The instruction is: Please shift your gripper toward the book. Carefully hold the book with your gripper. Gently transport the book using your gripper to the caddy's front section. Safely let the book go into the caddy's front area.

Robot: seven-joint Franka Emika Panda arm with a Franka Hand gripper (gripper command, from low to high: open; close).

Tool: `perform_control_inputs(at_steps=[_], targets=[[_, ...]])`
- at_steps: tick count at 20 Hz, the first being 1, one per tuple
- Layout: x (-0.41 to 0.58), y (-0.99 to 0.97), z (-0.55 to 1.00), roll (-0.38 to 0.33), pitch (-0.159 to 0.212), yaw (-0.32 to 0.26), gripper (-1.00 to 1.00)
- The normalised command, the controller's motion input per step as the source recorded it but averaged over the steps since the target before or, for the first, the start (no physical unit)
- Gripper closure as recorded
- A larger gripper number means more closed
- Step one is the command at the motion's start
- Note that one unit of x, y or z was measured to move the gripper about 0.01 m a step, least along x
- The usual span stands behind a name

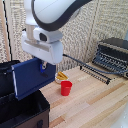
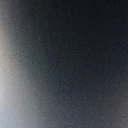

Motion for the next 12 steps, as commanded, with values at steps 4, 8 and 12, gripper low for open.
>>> perform_control_inputs(at_steps=[4, 8, 12], targets=[[0.0, 0.76, 0.38, 0.0, 0.001, -0.108, 1.0], [0.0, 0.77, 0.57, 0.0, 0.0, -0.096, 1.0], [0.0, 0.75, 0.52, -0.001, 0.01, -0.077, 1.0]])
